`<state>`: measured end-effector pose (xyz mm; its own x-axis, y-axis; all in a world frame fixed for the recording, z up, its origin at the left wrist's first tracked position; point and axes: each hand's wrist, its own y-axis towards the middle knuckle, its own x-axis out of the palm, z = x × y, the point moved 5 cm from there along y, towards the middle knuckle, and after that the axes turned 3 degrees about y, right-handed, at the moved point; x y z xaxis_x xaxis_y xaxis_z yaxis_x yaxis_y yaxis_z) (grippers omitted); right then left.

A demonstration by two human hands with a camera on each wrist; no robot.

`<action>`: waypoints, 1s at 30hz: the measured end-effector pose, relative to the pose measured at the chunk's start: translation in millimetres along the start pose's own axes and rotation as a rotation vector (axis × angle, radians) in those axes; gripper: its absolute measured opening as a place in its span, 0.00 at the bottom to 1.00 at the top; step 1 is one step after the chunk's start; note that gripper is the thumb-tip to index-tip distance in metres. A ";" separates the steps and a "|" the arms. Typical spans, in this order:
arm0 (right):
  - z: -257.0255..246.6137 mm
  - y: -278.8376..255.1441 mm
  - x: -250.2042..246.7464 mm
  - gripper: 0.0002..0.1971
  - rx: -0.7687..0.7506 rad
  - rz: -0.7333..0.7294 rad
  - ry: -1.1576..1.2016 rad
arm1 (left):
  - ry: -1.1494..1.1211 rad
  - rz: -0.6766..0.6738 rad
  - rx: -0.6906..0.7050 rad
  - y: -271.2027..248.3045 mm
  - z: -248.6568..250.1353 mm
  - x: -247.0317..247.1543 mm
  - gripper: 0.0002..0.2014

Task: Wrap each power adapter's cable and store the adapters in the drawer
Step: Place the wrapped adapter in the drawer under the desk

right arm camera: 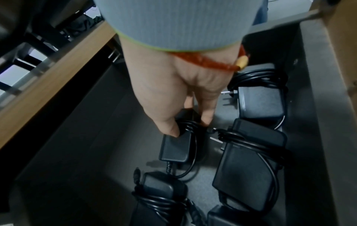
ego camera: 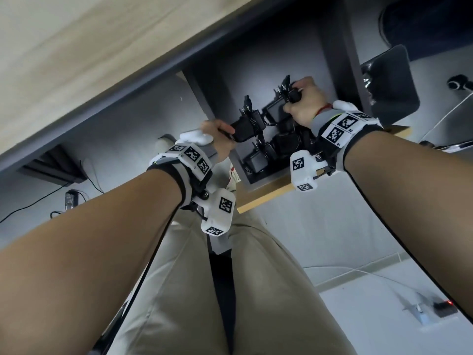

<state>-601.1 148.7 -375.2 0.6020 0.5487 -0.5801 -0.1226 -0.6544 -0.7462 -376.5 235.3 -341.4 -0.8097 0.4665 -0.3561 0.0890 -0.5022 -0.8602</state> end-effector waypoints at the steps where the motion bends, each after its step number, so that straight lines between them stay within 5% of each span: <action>1: 0.4 0.5 0.2 0.28 -0.006 0.008 -0.004 | 0.002 0.000 -0.003 -0.3 -0.8 0.5 0.12; 11: 7.9 -4.6 -4.4 0.33 0.058 0.004 -0.032 | -0.144 -0.015 -0.075 0.0 -1.1 0.0 0.10; 16: -2.8 -24.0 -23.1 0.27 0.057 0.022 0.085 | -0.236 -0.025 -0.042 -15.5 18.4 -2.4 0.07; 22: -49.4 -76.1 -41.6 0.07 -0.048 0.002 0.197 | -0.302 -0.007 0.081 -60.9 51.0 -31.9 0.05; 30: -167.8 -164.8 -60.0 0.02 -0.225 -0.094 0.269 | -0.493 0.106 0.163 -139.8 64.2 -123.2 0.06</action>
<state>-484.6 136.3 -162.6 0.7923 0.4748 -0.3831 0.1018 -0.7221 -0.6843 -326.4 201.3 -153.8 -0.9813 0.0285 -0.1903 0.1258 -0.6533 -0.7466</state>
